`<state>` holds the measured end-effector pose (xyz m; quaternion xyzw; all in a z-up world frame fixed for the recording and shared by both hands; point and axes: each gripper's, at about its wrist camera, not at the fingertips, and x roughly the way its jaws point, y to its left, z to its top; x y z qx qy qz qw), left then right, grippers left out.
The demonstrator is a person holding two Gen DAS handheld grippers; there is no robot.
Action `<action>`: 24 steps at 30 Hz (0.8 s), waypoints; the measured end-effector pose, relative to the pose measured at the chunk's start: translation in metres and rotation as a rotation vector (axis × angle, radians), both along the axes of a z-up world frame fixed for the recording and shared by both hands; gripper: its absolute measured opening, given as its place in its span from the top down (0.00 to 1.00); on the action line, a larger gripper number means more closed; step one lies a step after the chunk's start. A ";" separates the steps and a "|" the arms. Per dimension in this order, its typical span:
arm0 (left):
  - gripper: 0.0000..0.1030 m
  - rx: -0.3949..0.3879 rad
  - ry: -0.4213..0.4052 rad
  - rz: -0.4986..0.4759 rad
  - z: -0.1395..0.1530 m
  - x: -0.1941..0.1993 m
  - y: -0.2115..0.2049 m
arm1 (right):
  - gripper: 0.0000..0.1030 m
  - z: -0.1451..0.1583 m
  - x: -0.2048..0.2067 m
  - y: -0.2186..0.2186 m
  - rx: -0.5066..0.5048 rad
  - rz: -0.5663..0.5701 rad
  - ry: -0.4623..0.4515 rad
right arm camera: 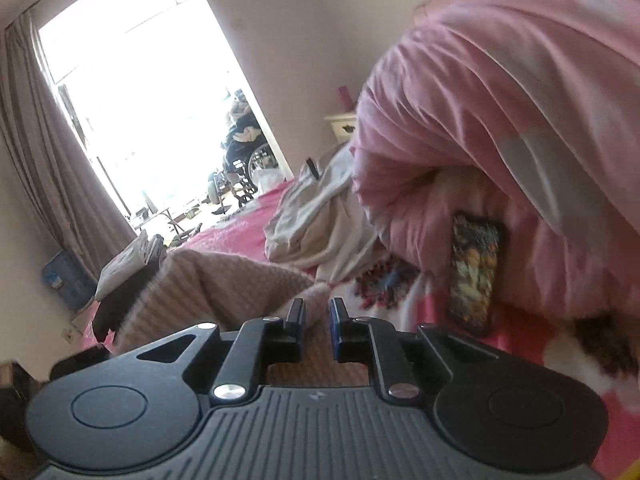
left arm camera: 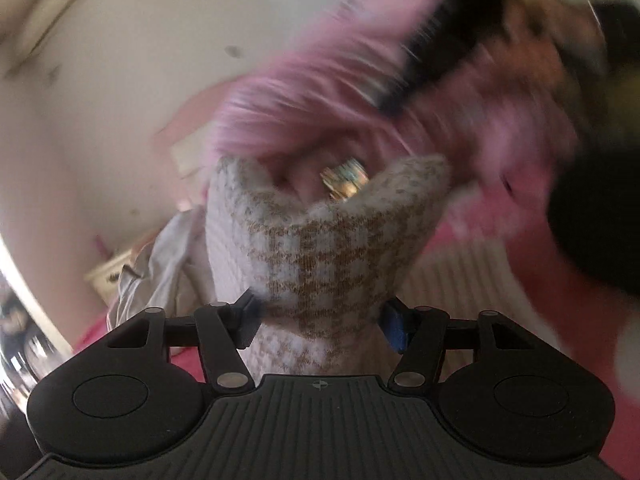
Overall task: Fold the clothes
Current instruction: 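Lift the coat end with the left gripper and fold it over the coat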
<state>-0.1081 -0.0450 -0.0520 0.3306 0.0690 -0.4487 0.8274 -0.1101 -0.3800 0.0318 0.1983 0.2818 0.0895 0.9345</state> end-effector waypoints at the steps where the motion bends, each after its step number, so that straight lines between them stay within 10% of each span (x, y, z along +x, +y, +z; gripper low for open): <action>1: 0.40 0.046 -0.027 -0.015 -0.010 -0.006 -0.006 | 0.86 -0.007 -0.002 0.001 0.011 -0.001 0.020; 6: 0.37 0.238 -0.223 -0.110 -0.054 -0.041 -0.019 | 0.84 -0.039 0.000 0.010 0.067 0.005 0.143; 16: 0.33 0.208 -0.235 -0.051 -0.060 -0.058 -0.017 | 0.43 -0.027 0.048 0.049 0.132 0.080 0.101; 24: 0.30 0.104 -0.060 0.108 -0.043 -0.063 0.008 | 0.63 -0.091 0.070 0.047 0.283 0.086 0.378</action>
